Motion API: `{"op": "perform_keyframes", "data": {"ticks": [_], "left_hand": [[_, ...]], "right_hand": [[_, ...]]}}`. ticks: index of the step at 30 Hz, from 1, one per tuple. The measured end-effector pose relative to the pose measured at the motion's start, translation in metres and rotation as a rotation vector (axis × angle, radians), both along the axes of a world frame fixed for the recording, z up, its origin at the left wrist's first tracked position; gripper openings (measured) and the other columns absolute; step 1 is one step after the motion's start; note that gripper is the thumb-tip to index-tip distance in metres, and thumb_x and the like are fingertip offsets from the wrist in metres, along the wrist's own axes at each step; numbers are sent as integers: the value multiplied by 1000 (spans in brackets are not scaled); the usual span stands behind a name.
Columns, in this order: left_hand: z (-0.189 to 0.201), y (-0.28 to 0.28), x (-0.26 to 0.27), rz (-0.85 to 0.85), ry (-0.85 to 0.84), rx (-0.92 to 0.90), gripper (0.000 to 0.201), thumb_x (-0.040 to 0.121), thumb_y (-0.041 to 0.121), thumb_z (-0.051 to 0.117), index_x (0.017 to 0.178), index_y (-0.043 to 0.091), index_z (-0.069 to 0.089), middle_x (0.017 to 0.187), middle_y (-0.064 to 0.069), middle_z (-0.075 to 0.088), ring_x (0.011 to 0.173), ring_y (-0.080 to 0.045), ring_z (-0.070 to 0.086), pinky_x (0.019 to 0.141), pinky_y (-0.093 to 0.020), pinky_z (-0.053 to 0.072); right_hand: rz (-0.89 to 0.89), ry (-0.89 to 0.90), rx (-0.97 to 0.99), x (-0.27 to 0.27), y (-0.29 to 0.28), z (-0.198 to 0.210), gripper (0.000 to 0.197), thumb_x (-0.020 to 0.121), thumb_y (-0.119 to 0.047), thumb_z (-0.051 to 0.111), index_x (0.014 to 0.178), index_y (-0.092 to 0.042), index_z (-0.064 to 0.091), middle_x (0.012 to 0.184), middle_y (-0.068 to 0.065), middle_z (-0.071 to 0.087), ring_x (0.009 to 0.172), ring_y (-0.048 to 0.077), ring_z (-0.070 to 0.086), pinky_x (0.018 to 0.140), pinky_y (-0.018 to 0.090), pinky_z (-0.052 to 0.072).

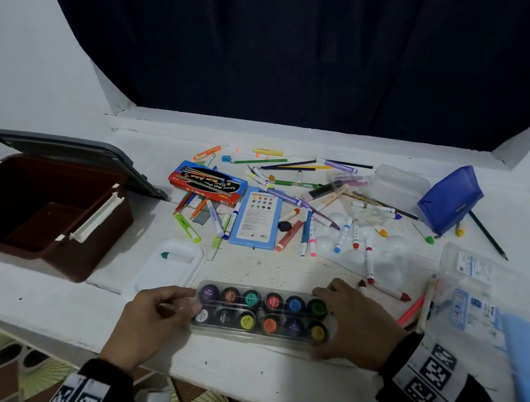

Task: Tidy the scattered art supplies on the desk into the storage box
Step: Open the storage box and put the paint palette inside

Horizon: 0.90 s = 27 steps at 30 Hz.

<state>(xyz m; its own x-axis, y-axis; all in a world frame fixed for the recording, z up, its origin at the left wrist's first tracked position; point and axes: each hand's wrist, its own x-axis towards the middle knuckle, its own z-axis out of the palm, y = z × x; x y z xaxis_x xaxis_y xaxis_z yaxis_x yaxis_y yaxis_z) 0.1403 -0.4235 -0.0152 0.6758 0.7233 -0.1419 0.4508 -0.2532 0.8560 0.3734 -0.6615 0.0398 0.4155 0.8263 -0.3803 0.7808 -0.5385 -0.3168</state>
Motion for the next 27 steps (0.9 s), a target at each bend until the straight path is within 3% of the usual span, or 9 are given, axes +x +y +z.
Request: {"op": "perform_keyframes", "data": {"ticks": [2, 4, 9, 12, 15, 18, 21, 25, 27], "left_hand": [[3, -5, 3, 12, -16, 41, 30, 63, 54, 86, 89, 45, 74, 76, 5, 74, 75, -14, 70, 82, -37, 57], [3, -6, 5, 36, -15, 41, 25, 67, 40, 86, 88, 46, 73, 74, 4, 73, 74, -16, 69, 81, -39, 58], [1, -7, 2, 86, 12, 46, 39, 53, 64, 85, 84, 44, 74, 72, 7, 73, 73, -16, 71, 77, -33, 56], [-1, -10, 1, 129, 52, 112, 26, 64, 48, 88, 77, 30, 74, 71, 11, 73, 71, -8, 69, 73, -26, 54], [2, -14, -2, 110, 57, 150, 26, 64, 48, 86, 78, 30, 73, 75, 13, 72, 67, 0, 65, 66, -16, 49], [2, -15, -6, 76, 54, 144, 34, 58, 56, 82, 83, 34, 74, 77, 13, 72, 68, -1, 66, 66, -15, 48], [2, -19, -7, 71, 23, 115, 34, 59, 54, 83, 89, 42, 72, 79, 12, 71, 68, -8, 67, 67, -21, 50], [2, -22, -1, 92, 14, 131, 24, 65, 40, 87, 85, 35, 74, 81, 21, 67, 61, -9, 63, 58, -17, 46], [0, -23, 0, 92, 16, 134, 24, 68, 34, 87, 87, 31, 73, 81, 23, 66, 60, -8, 62, 59, -21, 47]], "right_hand": [[-6, -1, -14, 1, -1, -1, 88, 66, -63, 74, 138, -27, 40, 117, -8, 44, 103, 11, 45, 91, 28, 45], [-18, 6, -9, 2, -1, 0, 90, 65, -64, 75, 139, -27, 39, 117, -9, 44, 104, 10, 45, 92, 29, 44], [-32, 7, -9, -1, -2, 3, 92, 66, -64, 75, 141, -28, 38, 122, -7, 45, 108, 11, 46, 93, 27, 44], [-51, -10, -7, 0, -5, 4, 101, 64, -69, 73, 145, -24, 33, 129, -4, 45, 116, 15, 45, 98, 31, 43], [-153, 31, -14, 2, -13, 2, 112, 60, -79, 66, 147, -21, 28, 134, -2, 45, 120, 15, 45, 100, 32, 41], [-260, 48, 32, 7, -23, 2, 93, 52, -91, 52, 118, -26, 56, 103, -10, 60, 91, 6, 57, 78, 25, 49], [-288, 41, 56, 10, -28, -1, 70, 57, -90, 53, 87, -27, 62, 82, -9, 62, 75, 5, 59, 69, 25, 52], [-270, 63, 121, 4, -26, -7, 50, 71, -73, 64, 88, -25, 61, 82, -8, 64, 74, 5, 61, 70, 27, 53], [-262, 10, 133, 0, -24, -9, 45, 77, -65, 65, 90, -23, 61, 82, -7, 65, 75, 8, 62, 72, 30, 54]]}}
